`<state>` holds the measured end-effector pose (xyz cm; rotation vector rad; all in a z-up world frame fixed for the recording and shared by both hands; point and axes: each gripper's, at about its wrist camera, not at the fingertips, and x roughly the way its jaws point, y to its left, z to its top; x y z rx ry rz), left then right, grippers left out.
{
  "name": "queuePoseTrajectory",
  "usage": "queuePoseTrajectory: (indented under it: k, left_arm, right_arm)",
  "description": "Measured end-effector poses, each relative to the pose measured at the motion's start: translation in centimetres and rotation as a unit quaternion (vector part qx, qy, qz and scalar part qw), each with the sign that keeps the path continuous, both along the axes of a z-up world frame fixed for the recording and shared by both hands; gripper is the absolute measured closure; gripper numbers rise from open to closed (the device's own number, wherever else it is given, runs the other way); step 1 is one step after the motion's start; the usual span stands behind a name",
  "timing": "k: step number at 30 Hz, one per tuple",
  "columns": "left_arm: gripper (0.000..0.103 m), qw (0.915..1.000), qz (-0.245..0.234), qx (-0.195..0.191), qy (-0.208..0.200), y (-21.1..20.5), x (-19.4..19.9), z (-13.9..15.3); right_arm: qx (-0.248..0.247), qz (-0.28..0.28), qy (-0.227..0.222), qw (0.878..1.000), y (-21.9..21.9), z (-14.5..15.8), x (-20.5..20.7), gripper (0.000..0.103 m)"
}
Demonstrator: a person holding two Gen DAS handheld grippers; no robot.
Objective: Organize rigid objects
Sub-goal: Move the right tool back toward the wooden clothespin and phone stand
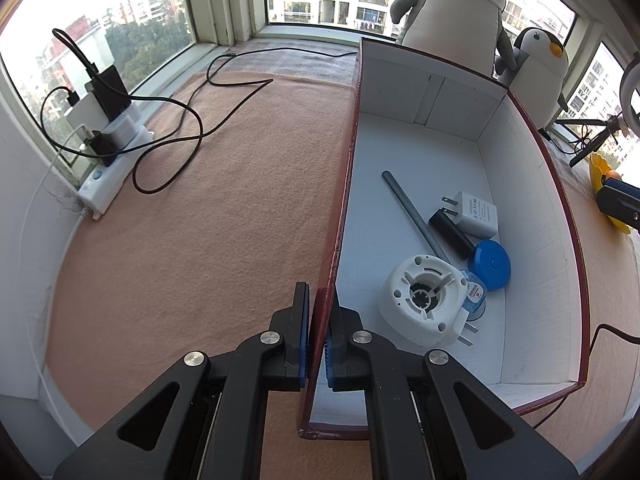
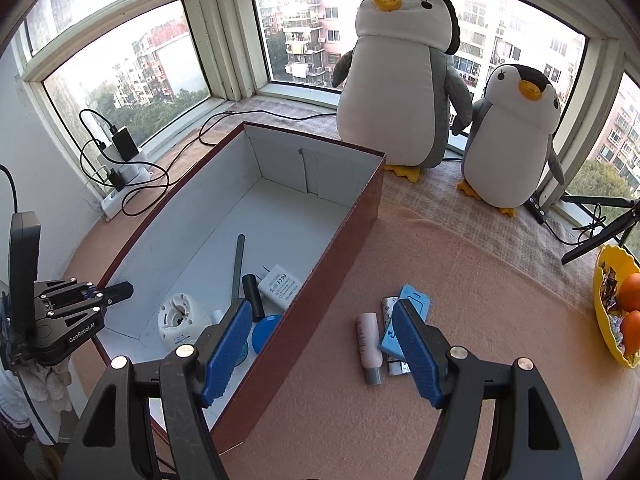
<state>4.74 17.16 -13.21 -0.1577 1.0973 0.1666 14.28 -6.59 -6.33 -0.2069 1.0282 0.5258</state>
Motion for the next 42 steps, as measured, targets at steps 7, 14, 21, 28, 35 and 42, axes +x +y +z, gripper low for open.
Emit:
queuePoseTrajectory:
  k: [7,14,21,28,35,42]
  left_arm:
    - [0.098,1.0,0.0,0.0,0.0,0.1,0.0,0.0]
    - [0.098,1.0,0.0,0.0,0.001,0.0,0.0,0.0]
    - [0.098,1.0,0.0,0.001,0.001,0.0,0.0,0.0]
    - [0.098,1.0,0.0,0.002,0.003,0.0,-0.1,-0.1]
    - [0.098,1.0,0.0,0.003,0.007,0.0,0.1,-0.2]
    - [0.098,1.0,0.0,0.004,0.008,-0.1,0.2,-0.2]
  right_arm:
    - [-0.003,-0.03,0.0,1.0,-2.8,-0.3,0.9,0.034]
    - [-0.01,-0.061,0.006,0.998,-6.0,-1.0,2.0,0.034]
    - [-0.006,-0.09,0.029,0.996,-9.7,-2.5,3.3,0.034]
    - [-0.035,-0.06,0.057,0.996,-11.6,-5.3,3.4,0.034]
    - [-0.08,-0.015,0.07,0.994,-11.7,-8.5,2.5,0.037]
    - [-0.114,0.019,0.071,0.991,-10.3,-10.4,2.5,0.052]
